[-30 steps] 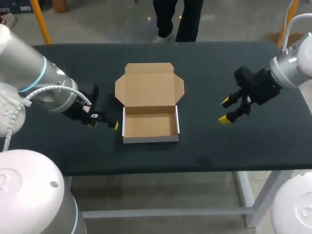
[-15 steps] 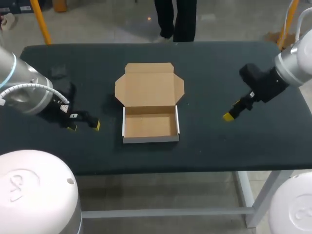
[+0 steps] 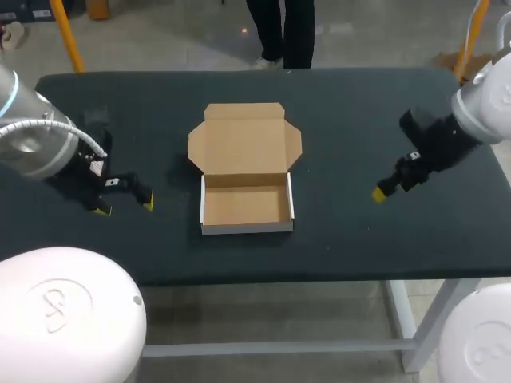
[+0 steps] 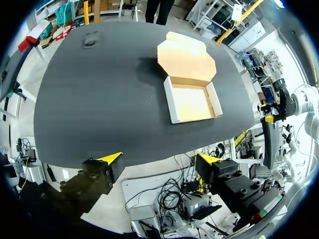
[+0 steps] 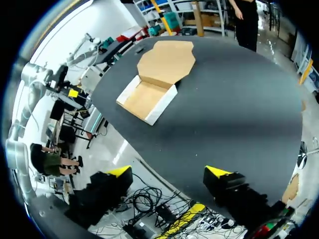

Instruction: Assemble the packaging by folding the flat box into shape, placing the metal phone stand inside, and closing the box properly

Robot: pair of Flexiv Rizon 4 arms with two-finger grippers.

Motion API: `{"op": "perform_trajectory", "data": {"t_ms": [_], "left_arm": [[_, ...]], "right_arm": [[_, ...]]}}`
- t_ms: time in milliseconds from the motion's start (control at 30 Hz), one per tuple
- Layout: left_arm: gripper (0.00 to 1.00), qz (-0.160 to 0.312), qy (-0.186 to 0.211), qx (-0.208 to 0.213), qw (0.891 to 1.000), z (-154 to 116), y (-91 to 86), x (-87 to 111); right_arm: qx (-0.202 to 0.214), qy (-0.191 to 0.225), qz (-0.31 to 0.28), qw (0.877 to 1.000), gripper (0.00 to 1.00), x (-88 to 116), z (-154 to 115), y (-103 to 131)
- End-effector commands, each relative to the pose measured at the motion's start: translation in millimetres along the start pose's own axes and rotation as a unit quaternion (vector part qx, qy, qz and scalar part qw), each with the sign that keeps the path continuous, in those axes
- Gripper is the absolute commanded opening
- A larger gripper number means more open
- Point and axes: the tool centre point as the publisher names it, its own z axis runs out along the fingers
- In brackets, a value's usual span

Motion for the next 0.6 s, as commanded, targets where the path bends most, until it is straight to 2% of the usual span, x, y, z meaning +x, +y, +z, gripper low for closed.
{"op": "perform_trajectory", "data": {"t_ms": [33,200,600], "left_arm": [[1.0,-0.008,-0.01,-0.005,1.0,-9,-0.9,3.3],[1.0,-0.013,-0.017,-0.013,1.0,-12,1.1,6.8],[1.0,-0.04,-0.047,-0.017,0.998,-16,-4.5,9.5]], "right_arm": [[-0.002,-0.051,0.017,0.999,1.0,3,-13,-10],[-0.001,-0.078,0.043,0.996,1.0,-1,-26,-18],[0.002,-0.1,0.098,0.99,1.0,-9,-35,-36]]}}
